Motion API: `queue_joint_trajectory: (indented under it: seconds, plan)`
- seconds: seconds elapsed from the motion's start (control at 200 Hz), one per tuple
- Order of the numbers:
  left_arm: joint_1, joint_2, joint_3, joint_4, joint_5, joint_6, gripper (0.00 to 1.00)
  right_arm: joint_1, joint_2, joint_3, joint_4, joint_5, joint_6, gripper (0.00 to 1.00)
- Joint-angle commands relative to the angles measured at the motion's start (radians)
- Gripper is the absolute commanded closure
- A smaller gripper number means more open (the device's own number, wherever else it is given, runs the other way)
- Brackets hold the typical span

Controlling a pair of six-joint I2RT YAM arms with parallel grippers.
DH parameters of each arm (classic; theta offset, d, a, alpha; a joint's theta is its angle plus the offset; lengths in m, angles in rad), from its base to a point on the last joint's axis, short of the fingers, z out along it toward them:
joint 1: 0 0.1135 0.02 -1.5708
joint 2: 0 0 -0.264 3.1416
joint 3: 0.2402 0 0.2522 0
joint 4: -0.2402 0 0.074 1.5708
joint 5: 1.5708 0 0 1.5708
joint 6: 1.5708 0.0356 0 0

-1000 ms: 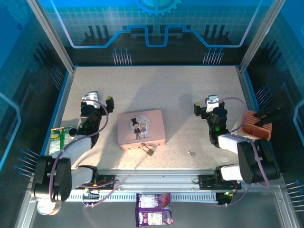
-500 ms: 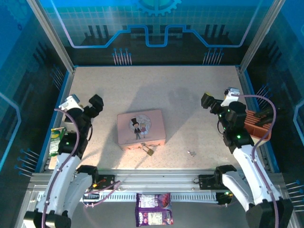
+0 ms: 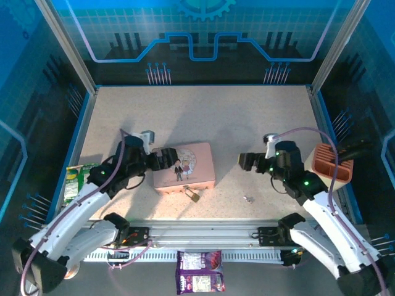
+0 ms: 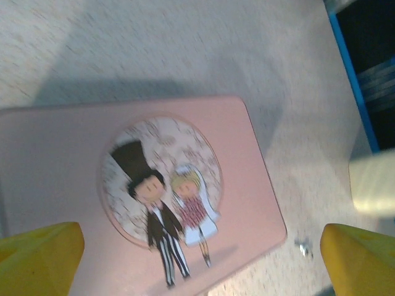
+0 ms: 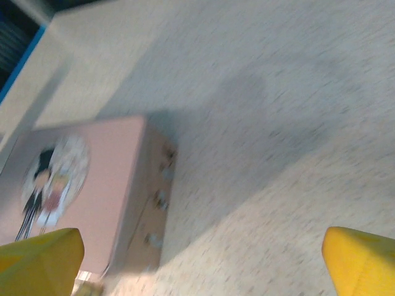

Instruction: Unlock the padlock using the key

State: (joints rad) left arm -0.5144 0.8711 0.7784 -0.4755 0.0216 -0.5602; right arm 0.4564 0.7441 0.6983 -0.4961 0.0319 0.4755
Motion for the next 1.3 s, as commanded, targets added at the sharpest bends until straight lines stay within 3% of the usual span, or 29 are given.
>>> queue_joint_trajectory:
  seconds: [0.0, 0.205, 0.34, 0.565, 0.901, 1.296]
  plan:
    - [-0.108, 0.009, 0.027, -0.094, -0.083, -0.038, 0.01, 0.128, 0.019, 0.052, -0.157, 0.150, 0.074, 0.00]
    - [-0.324, 0.008, -0.041, -0.087, -0.168, -0.161, 0.01, 0.317, 0.081, 0.044, -0.301, 0.245, 0.232, 0.00]
    - [-0.385, 0.021, -0.051, -0.080, -0.198, -0.193, 0.01, 0.353, 0.085, -0.002, -0.334, 0.237, 0.339, 0.03]
    - [-0.395, 0.007, -0.099, -0.017, -0.221, -0.202, 0.01, 0.371, 0.099, -0.125, -0.292, 0.228, 0.462, 0.15]
    - [-0.395, -0.049, -0.143, 0.023, -0.274, -0.208, 0.01, 0.370, 0.174, -0.194, -0.258, 0.206, 0.511, 0.42]
    - [-0.395, -0.097, -0.192, 0.048, -0.289, -0.236, 0.01, 0.333, 0.207, -0.259, -0.191, 0.194, 0.474, 0.56]
